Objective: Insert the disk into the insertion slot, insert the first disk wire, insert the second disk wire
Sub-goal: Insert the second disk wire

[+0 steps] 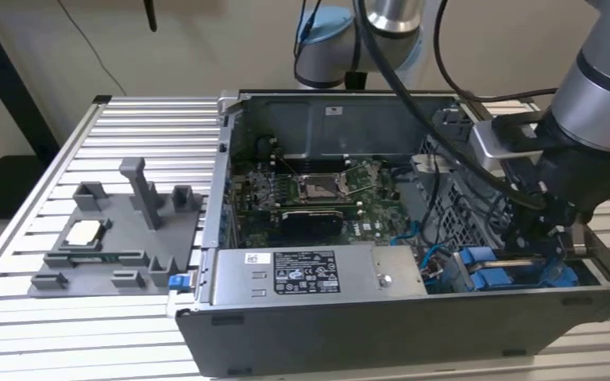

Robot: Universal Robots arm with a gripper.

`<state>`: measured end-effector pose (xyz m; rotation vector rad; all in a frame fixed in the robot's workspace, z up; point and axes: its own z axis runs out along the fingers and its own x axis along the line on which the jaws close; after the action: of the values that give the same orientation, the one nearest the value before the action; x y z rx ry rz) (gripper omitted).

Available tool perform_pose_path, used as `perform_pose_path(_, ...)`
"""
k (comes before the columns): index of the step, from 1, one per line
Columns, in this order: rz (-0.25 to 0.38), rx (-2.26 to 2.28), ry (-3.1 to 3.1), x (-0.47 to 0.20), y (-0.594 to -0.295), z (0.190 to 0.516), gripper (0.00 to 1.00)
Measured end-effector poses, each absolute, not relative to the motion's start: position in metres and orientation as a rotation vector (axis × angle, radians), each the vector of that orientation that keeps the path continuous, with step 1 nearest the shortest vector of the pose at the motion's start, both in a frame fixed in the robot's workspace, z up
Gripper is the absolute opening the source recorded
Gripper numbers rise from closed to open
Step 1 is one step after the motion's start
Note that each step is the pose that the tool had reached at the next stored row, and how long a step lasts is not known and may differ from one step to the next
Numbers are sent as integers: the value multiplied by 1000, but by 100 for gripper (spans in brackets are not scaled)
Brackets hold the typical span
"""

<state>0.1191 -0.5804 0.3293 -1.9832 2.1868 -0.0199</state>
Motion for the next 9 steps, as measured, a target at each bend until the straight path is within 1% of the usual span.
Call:
perform_pose_path(2,-19,-1983,2186,119,-580,329,18)
perform_pose_path(3,-19,-1983,2186,119,-580,331,24)
perform_pose_path(7,-20,-1984,2186,119,-580,346,24)
perform_pose_path(9,-21,-1984,2187,119,-580,348,24)
